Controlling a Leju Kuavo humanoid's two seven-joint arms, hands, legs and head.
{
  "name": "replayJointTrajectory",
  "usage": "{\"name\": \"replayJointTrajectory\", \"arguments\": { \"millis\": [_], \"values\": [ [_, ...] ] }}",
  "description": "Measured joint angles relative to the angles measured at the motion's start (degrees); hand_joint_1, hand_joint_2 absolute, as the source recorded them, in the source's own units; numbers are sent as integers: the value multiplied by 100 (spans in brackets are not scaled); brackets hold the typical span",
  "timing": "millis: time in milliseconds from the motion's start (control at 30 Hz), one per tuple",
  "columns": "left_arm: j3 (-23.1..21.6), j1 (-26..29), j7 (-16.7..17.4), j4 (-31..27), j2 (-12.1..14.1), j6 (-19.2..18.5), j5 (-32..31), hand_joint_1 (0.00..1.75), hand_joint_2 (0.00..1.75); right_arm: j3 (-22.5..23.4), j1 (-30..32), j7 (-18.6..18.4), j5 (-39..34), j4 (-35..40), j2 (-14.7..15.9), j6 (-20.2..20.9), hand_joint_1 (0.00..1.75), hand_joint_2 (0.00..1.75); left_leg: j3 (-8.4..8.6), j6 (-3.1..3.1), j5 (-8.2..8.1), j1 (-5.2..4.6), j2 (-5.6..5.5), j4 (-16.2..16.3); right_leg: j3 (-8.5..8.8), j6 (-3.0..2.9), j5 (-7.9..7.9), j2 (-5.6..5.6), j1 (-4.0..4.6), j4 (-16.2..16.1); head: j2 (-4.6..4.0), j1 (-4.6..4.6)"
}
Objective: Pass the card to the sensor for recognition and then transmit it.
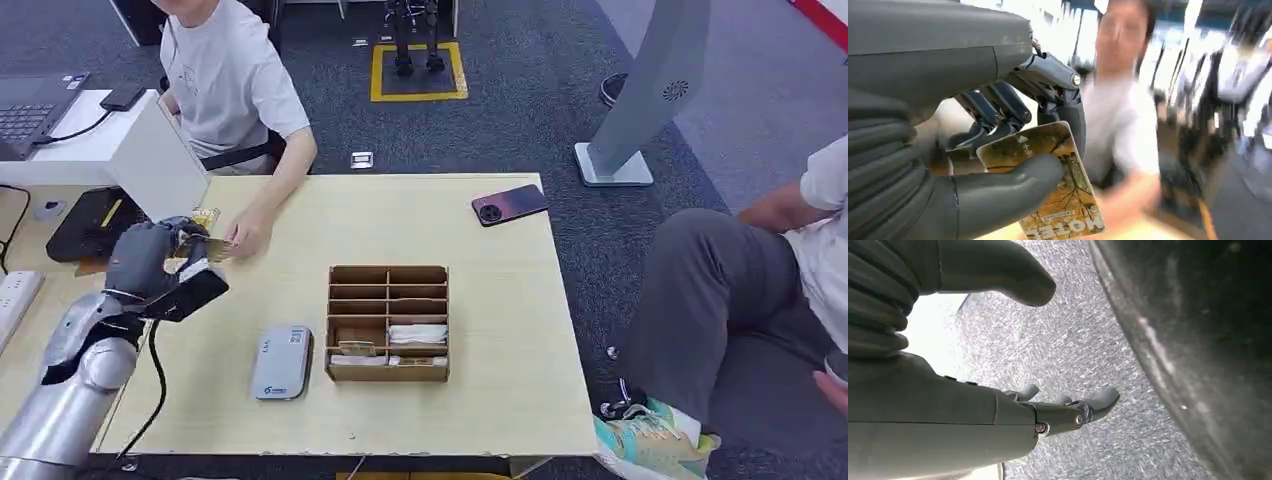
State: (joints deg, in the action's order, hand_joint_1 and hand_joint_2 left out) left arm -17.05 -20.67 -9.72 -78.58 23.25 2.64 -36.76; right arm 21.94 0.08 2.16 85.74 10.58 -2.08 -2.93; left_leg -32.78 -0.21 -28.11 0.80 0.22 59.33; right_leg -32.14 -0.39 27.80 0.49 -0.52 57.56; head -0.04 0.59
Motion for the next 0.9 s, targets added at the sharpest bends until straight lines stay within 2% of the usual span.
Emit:
{"name": "replayJointTrajectory", "arguments": {
  "millis": [67,133,233,367,467,567,667,767,900],
  "values": [
    [13,81,259,-20,-67,-983,1168,175,175,0,3,-37,-2,0,0,-7,0,175,0,0,0,0,9,0,0,0,-1,5,0,0,0,2],
    [59,225,470,-22,-67,-1614,2190,175,175,0,5,-39,-2,-7,0,-7,0,175,-1,1,-1,0,14,0,0,1,-1,12,-1,0,0,2],
    [173,611,756,-92,162,-2050,3374,175,175,0,11,-39,-2,-15,0,-7,0,175,2,0,-2,1,20,-1,-4,0,0,18,-1,1,0,2],
    [347,1215,981,-251,488,-2290,4069,175,175,2,10,-46,-2,-33,0,-13,0,175,-3,0,-2,4,14,-5,-8,-2,4,14,0,1,0,2],
    [468,1713,1051,-419,686,-2376,4437,175,175,2,12,-52,-4,-37,0,-15,0,175,-2,-2,-3,5,16,-7,-11,-3,5,16,1,1,0,4],
    [571,2065,1051,-551,794,-2373,4551,175,175,4,10,-52,-7,-39,2,-13,0,175,-6,-2,-3,3,11,-6,-5,2,8,7,0,1,0,0],
    [717,2427,1033,-680,864,-2207,4530,175,175,4,11,-77,-31,-39,0,-7,0,175,-2,-1,-3,0,12,-6,-5,3,7,9,0,1,0,2],
    [772,2660,1014,-693,789,-1787,4051,175,175,4,13,-94,-55,-39,0,-9,0,175,-2,0,-3,-3,8,-5,-5,4,7,3,-2,-1,0,2],
    [772,2805,889,-669,472,-1429,3829,175,175,4,15,-103,-55,-42,0,-15,0,175,-5,2,-2,-6,-1,-4,-3,6,6,-5,-4,-2,0,4]
  ]
}}
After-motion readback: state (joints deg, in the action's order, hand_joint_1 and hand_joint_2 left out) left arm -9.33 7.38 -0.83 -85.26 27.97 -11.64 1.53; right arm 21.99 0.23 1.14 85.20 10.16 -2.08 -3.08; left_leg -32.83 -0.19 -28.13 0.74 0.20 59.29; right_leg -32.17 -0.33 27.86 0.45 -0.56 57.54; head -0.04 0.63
